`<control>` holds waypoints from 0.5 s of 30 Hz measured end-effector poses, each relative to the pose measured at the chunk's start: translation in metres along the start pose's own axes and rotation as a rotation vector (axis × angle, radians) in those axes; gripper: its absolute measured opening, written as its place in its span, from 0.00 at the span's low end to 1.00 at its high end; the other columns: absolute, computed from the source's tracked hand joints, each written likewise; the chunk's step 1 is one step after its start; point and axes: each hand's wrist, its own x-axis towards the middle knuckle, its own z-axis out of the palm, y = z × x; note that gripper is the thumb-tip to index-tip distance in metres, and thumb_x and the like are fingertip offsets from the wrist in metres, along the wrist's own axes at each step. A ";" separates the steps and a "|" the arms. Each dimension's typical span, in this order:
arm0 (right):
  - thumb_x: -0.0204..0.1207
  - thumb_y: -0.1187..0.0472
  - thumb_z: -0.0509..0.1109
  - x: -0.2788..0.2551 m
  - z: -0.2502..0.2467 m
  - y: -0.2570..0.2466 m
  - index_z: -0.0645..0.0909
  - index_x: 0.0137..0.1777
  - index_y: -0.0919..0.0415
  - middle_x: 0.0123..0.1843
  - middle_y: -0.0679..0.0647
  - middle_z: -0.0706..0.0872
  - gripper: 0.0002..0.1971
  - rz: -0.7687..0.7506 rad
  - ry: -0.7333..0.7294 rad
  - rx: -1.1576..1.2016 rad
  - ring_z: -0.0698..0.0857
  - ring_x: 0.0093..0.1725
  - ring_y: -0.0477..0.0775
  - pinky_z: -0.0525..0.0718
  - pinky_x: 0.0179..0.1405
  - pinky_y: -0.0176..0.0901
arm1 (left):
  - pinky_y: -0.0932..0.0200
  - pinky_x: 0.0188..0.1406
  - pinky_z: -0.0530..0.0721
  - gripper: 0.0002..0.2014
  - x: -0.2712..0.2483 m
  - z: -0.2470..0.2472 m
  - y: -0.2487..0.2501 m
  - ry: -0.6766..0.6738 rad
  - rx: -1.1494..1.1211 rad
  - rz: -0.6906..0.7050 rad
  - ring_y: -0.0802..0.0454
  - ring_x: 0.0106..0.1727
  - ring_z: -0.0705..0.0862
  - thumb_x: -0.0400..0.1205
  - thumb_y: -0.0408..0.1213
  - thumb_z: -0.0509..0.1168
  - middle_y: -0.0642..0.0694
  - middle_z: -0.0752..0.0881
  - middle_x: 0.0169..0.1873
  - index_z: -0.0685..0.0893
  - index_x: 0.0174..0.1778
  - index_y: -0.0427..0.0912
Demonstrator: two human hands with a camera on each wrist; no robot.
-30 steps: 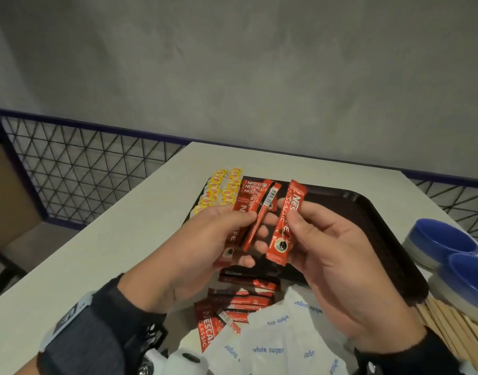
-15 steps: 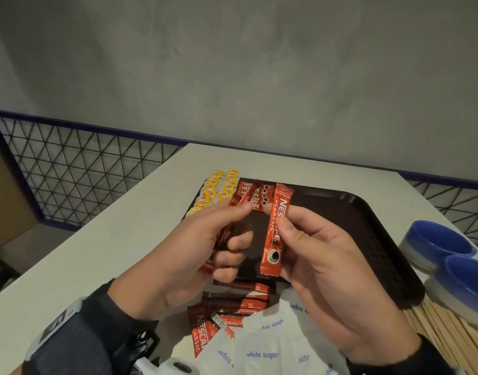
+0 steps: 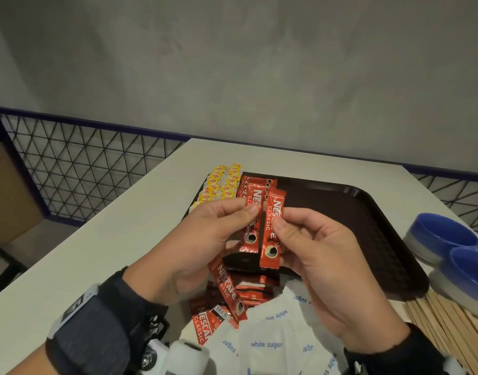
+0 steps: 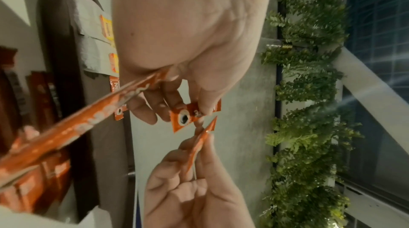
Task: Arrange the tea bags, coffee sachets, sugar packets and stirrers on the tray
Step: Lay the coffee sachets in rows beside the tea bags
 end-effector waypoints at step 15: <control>0.83 0.63 0.71 -0.001 0.001 0.003 0.91 0.59 0.53 0.49 0.49 0.95 0.10 -0.229 0.043 -0.278 0.94 0.50 0.49 0.93 0.47 0.44 | 0.62 0.38 0.89 0.17 0.000 0.010 -0.003 0.076 0.047 0.094 0.48 0.41 0.94 0.75 0.41 0.77 0.37 0.95 0.43 0.90 0.53 0.31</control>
